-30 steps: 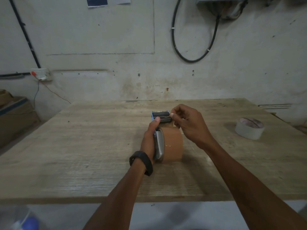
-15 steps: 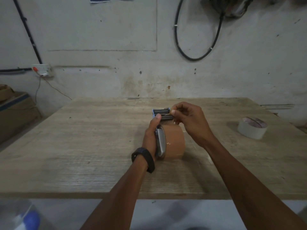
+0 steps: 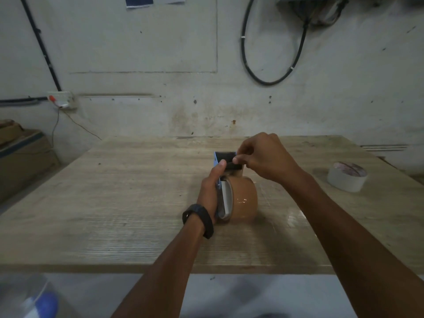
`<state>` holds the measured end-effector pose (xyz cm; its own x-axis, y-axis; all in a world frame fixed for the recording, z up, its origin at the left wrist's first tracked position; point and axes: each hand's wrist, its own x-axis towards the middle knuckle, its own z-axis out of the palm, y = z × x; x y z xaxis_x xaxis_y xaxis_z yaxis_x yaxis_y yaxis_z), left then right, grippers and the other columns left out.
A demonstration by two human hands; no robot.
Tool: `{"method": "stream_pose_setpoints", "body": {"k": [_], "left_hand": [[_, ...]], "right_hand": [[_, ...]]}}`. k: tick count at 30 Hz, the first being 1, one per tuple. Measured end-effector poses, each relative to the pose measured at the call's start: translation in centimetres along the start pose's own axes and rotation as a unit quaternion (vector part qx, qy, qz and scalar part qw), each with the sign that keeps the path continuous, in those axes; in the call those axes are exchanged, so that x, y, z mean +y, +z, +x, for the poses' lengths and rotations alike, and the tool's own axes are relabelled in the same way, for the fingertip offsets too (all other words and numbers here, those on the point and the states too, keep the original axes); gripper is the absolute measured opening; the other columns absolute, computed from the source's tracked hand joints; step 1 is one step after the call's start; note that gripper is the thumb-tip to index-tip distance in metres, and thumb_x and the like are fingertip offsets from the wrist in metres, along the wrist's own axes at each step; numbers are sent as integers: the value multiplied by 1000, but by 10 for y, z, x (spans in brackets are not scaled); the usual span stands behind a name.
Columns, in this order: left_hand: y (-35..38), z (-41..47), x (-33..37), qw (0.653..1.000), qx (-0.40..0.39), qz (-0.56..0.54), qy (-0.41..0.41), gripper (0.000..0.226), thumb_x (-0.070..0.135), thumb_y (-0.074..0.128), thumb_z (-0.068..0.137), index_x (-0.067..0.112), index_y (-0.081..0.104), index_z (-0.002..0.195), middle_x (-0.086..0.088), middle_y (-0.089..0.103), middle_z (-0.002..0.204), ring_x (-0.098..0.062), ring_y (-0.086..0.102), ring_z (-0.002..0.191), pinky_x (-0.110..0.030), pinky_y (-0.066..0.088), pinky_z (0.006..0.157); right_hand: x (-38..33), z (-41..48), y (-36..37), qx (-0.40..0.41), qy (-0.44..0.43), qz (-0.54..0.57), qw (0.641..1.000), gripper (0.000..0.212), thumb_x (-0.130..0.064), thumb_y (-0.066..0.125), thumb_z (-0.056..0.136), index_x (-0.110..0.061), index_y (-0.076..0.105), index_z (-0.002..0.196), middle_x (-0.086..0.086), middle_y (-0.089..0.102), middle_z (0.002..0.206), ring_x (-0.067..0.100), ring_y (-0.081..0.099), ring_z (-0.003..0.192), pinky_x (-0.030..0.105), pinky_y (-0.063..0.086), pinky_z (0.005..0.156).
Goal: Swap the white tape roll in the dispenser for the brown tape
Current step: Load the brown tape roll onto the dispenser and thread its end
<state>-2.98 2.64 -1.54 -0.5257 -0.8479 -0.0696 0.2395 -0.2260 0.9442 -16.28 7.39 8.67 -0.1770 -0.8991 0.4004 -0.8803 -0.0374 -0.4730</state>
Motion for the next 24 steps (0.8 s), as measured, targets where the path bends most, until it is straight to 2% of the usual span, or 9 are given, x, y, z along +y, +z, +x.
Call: {"method": "stream_pose_setpoints", "body": {"k": [2, 4, 7, 12, 15, 20, 24], "left_hand": [[2, -1, 1, 1000, 6, 17, 2, 97, 83, 72, 51, 18, 71, 123, -16, 76, 104, -33, 72, 89, -48, 55, 86], [2, 0, -1, 999, 14, 34, 4, 101, 87, 72, 45, 19, 72, 120, -18, 77, 107, -41, 72, 97, -57, 54, 95], [2, -1, 0, 999, 23, 48, 10, 87, 87, 70, 48, 26, 76, 110, -19, 76, 111, -47, 68, 110, -68, 46, 102], [3, -3, 2, 998, 28, 52, 16, 72, 86, 69, 51, 33, 79, 99, -16, 78, 106, -44, 71, 106, -66, 48, 103], [4, -4, 3, 998, 36, 55, 18, 54, 82, 64, 60, 41, 80, 91, -11, 80, 103, -39, 72, 105, -63, 49, 102], [2, -2, 2, 997, 50, 48, 15, 72, 80, 62, 58, 32, 75, 110, -11, 79, 107, -36, 72, 106, -62, 49, 104], [3, -4, 2, 997, 47, 59, 18, 74, 82, 63, 60, 29, 76, 110, -13, 79, 103, -39, 72, 102, -63, 49, 103]], "right_hand": [[-5, 2, -5, -38, -1, -39, 999, 16, -20, 75, 89, -9, 78, 100, 5, 73, 89, 13, 65, 75, 17, 45, 59], [-8, 3, -9, -72, -2, -71, 995, 14, -18, 73, 90, -9, 76, 100, 4, 70, 88, 13, 63, 73, 18, 43, 56], [-9, 5, -13, -84, 3, -92, 992, 11, -15, 75, 89, -9, 75, 98, 3, 70, 86, 9, 62, 70, 19, 43, 56], [-11, 5, -12, -78, -2, -133, 988, 13, -14, 75, 88, -8, 77, 99, 9, 75, 92, 16, 68, 76, 24, 55, 64], [-14, 5, -9, -73, -8, -155, 985, 14, -14, 73, 89, -7, 78, 101, 10, 76, 92, 18, 69, 76, 28, 59, 69], [-16, 4, -4, -86, -18, -155, 984, 17, -13, 67, 92, -8, 78, 105, 6, 69, 82, 12, 61, 64, 19, 45, 56], [-8, 5, -9, -98, -17, -128, 987, 16, -17, 67, 94, -8, 77, 103, 1, 66, 77, 8, 58, 62, 19, 41, 55]]}}
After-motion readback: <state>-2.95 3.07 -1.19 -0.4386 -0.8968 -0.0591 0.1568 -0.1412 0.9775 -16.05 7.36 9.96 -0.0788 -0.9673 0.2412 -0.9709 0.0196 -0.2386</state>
